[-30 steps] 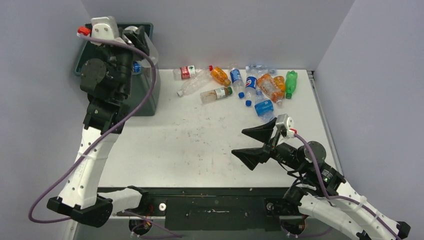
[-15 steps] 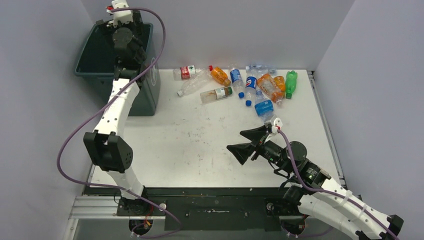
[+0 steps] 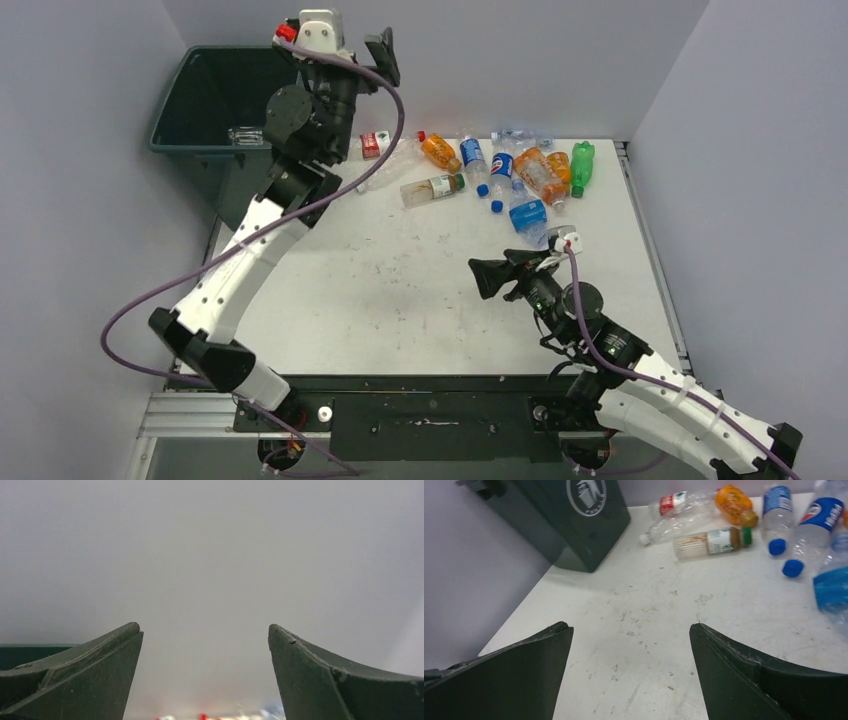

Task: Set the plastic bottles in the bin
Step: Place the plastic bottle in the trash bin, then pick up the plastic bottle at the center of the board.

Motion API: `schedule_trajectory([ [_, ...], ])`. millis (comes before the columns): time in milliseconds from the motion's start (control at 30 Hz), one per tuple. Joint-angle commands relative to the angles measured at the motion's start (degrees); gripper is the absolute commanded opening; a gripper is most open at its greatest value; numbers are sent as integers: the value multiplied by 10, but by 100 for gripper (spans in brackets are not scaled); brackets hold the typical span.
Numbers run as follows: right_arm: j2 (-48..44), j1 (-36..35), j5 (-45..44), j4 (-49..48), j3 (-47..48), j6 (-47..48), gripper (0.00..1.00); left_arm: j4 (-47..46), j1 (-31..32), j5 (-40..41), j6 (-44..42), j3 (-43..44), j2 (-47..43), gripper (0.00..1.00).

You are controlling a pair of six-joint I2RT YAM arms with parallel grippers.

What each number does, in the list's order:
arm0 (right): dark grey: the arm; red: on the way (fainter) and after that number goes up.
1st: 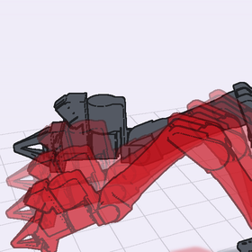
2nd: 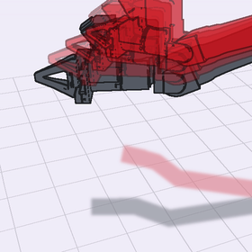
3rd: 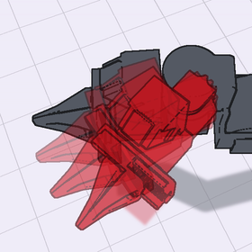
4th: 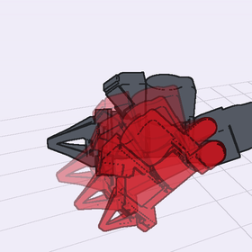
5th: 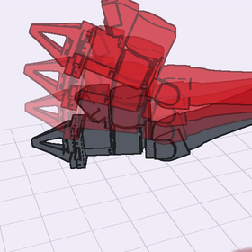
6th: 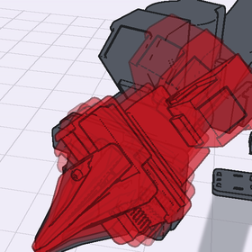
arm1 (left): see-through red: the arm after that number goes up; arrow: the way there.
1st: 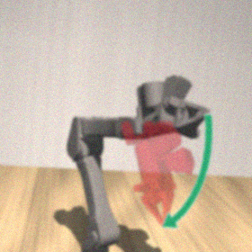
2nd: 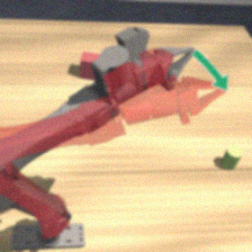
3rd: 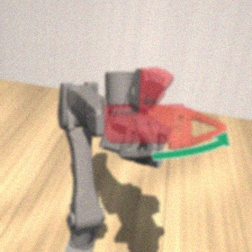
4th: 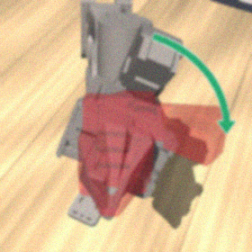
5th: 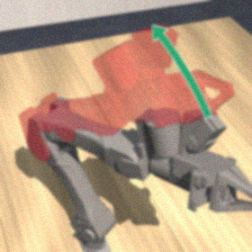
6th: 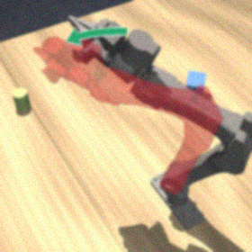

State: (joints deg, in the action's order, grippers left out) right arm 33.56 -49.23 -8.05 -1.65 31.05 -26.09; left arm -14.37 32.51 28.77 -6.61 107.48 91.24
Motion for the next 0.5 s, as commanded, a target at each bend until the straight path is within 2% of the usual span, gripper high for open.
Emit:
schedule_trajectory([
  [0, 49, 1, -189, -19, 3, -62, 90, 126, 34, -154, 158, -80, -85, 96],
  [133, 103, 34, -239, -28, 6, -111, 90, 196, 63, -234, 214, -221, -153, 96],
  [233, 130, 91, -225, -46, -1, -141, 90, 236, 65, -263, 195, -327, -216, 96],
  [367, 158, 160, -236, -113, -35, -146, 90, 272, 57, -217, 150, -433, -304, 96],
  [467, 205, 223, -196, -141, -36, -170, 90, 250, 35, -239, 145, -497, -361, 96],
])
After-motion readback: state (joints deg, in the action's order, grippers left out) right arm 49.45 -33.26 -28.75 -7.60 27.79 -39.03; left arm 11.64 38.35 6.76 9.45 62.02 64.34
